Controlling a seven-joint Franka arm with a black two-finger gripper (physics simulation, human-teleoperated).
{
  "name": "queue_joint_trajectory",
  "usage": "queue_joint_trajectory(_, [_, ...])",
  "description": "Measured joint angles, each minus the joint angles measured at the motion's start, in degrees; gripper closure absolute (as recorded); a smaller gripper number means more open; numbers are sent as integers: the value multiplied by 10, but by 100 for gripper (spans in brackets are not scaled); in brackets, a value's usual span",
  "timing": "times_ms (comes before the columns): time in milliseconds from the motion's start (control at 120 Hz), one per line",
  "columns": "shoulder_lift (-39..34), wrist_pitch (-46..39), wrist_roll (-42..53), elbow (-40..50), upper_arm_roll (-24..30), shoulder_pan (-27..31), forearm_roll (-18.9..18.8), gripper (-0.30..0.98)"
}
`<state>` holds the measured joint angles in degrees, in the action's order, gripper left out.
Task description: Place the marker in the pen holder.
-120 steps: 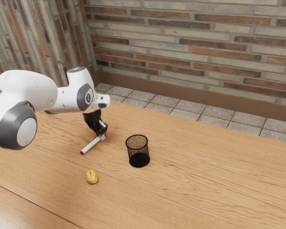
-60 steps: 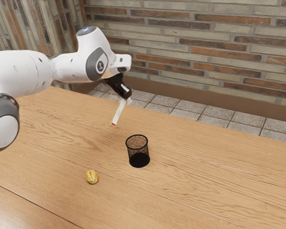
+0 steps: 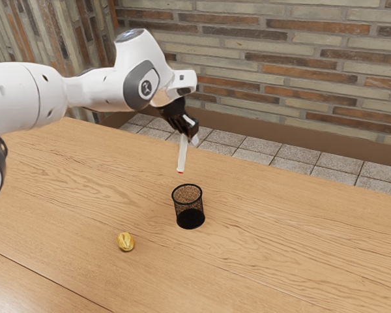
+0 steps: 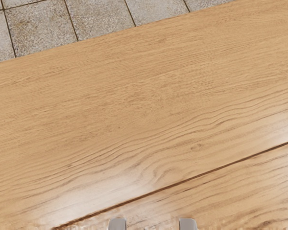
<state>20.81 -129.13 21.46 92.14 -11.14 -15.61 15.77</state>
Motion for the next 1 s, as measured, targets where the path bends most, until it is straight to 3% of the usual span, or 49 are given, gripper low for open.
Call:
queue_joint_trajectory(700, [62,2,-88,13,10,-11,-10,73])
queue_joint_trajectory(917, [60,3,-89,10,10,-13,0,29])
queue_joint_trajectory(1000, [18,27,-87,-28,-5,-11,-25,20])
